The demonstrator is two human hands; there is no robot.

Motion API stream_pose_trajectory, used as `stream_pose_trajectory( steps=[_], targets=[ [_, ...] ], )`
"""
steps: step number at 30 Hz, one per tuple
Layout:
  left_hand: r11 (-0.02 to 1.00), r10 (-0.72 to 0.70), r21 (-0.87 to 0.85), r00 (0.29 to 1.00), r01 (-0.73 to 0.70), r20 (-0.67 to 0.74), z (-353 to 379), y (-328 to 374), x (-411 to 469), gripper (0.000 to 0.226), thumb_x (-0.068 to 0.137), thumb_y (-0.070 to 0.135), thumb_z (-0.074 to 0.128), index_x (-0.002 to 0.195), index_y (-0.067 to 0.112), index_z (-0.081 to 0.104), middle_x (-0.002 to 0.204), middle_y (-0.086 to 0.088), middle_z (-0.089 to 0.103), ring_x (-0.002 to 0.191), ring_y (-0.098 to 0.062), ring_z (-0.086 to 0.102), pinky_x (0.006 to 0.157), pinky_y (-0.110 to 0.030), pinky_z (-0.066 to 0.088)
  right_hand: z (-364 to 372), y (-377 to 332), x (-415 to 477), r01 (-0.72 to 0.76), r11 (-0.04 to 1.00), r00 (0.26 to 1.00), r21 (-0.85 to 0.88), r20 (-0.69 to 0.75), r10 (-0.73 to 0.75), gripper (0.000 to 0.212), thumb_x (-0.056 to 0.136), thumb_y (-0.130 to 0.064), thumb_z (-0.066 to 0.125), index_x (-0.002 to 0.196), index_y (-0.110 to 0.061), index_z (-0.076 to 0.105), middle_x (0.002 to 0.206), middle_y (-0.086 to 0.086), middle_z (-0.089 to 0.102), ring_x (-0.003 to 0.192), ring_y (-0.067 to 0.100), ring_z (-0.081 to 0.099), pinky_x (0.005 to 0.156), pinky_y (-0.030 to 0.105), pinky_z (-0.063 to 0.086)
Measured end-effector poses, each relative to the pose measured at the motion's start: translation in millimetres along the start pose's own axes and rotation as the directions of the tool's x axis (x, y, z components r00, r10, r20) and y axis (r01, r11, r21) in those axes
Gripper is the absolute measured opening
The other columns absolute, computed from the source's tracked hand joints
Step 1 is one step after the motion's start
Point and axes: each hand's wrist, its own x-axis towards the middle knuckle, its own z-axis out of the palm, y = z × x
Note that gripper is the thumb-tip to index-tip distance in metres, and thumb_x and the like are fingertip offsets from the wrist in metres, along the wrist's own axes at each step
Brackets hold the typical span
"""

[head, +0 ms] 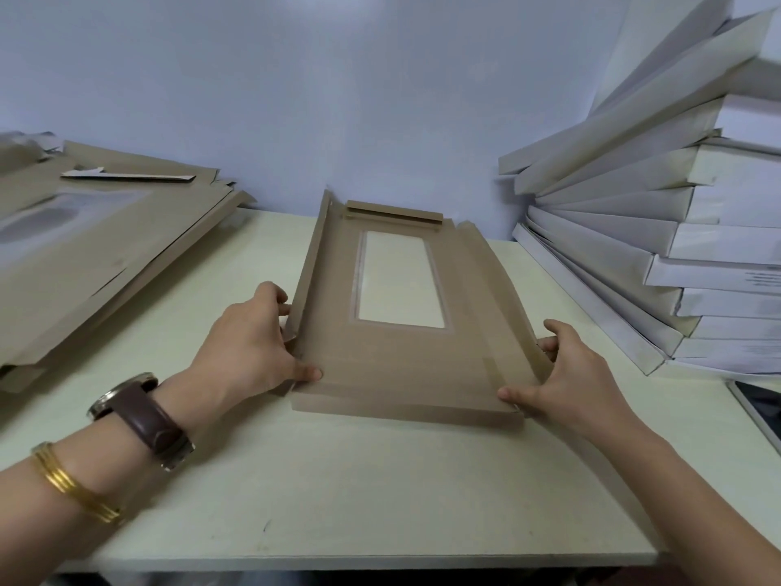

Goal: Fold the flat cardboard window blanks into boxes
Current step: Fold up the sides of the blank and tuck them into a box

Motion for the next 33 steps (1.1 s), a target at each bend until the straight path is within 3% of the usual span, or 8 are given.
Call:
stream_pose_trajectory(
  steps=[3,7,12,15,18,25,29,33],
  targets=[
    [0.998,-0.058,-0.038,0.998,0.059,0.024,0.0,-2.4,1.8,0.092,0.044,0.034,0.097,0.117,0.02,0.042,0.112,0.009,0.056,0.096,-0.016,0.057,0.076,-0.032,0.045,1.1,1.9,-1.2,-0.071,0.997,0.998,0.01,0.003,0.071,0.117,0.053,-0.033,0.094,0.146,-0.009,0.029,0.125,0.002,0.054,0.111,0.02,0.05,0.082,0.026,0.035],
    [0.995,-0.083,-0.057,0.996,0.085,0.031,-1.9,-2.0,2.7,0.104,0.045,0.032,0.097,0.132,0.014,0.043,0.108,0.011,0.052,0.099,-0.016,0.055,0.078,-0.029,0.041,-0.9,-1.6,1.3,-0.155,0.988,0.987,-0.029,0.037,0.156,0.083,0.05,-0.038,0.094,0.111,-0.007,0.047,0.104,0.004,0.058,0.09,0.024,0.053,0.067,0.033,0.039],
    [0.998,-0.061,-0.027,0.996,0.063,0.069,-4.1,-0.5,2.5,0.075,0.047,0.03,0.096,0.111,0.024,0.058,0.104,0.007,0.06,0.094,-0.016,0.058,0.076,-0.033,0.048,-3.4,-3.3,1.4,-0.145,0.988,0.988,0.047,0.065,0.142,0.085,0.049,-0.03,0.096,0.12,-0.013,0.051,0.108,0.0,0.06,0.098,0.022,0.059,0.082,0.035,0.049],
    [0.999,-0.035,0.017,0.996,0.033,0.086,-4.7,0.4,3.0,0.075,0.052,0.032,0.094,0.118,0.024,0.059,0.113,0.006,0.058,0.101,-0.019,0.056,0.085,-0.036,0.049,-2.1,-3.0,1.4,-0.131,0.984,0.989,0.12,0.082,0.121,0.08,0.05,-0.021,0.096,0.117,-0.015,0.052,0.106,0.0,0.057,0.1,0.022,0.058,0.086,0.044,0.052],
    [0.998,-0.006,0.061,0.995,0.0,0.096,-5.3,-0.1,3.0,0.08,0.057,0.036,0.091,0.127,0.025,0.054,0.123,0.006,0.055,0.107,-0.02,0.054,0.09,-0.037,0.047,-0.9,-2.6,2.1,-0.086,0.984,0.994,0.157,0.073,0.075,0.072,0.051,-0.016,0.095,0.109,-0.018,0.052,0.096,-0.007,0.053,0.094,0.018,0.055,0.075,0.029,0.049],
    [0.965,0.069,0.237,0.98,-0.113,0.187,-7.3,4.3,2.7,0.059,0.067,0.043,0.078,0.121,0.034,0.057,0.107,0.005,0.051,0.103,-0.019,0.052,0.08,-0.03,0.043,0.7,-6.3,1.0,0.068,0.997,0.988,-0.037,0.143,-0.062,0.052,0.067,-0.018,0.084,0.113,-0.024,0.06,0.109,-0.004,0.051,0.103,0.014,0.05,0.077,0.022,0.04],
    [0.932,0.038,0.338,0.965,-0.127,0.258,-5.9,4.7,4.7,0.061,0.073,0.049,0.068,0.129,0.034,0.05,0.119,0.001,0.04,0.113,-0.022,0.042,0.089,-0.029,0.04,-0.5,-7.8,-2.1,0.13,0.98,0.973,-0.153,0.211,-0.096,0.051,0.077,-0.024,0.074,0.126,-0.02,0.06,0.111,-0.003,0.051,0.115,0.025,0.047,0.095,0.034,0.041],
    [0.923,-0.008,0.37,0.956,-0.106,0.294,-5.9,8.3,4.9,0.058,0.075,0.049,0.065,0.129,0.034,0.049,0.109,-0.002,0.032,0.106,-0.024,0.045,0.082,-0.03,0.041,0.1,-6.7,-3.3,0.136,0.971,0.964,-0.197,0.252,-0.084,0.043,0.081,-0.029,0.066,0.124,-0.025,0.061,0.112,0.003,0.059,0.115,0.027,0.045,0.095,0.034,0.039]
  ],
)
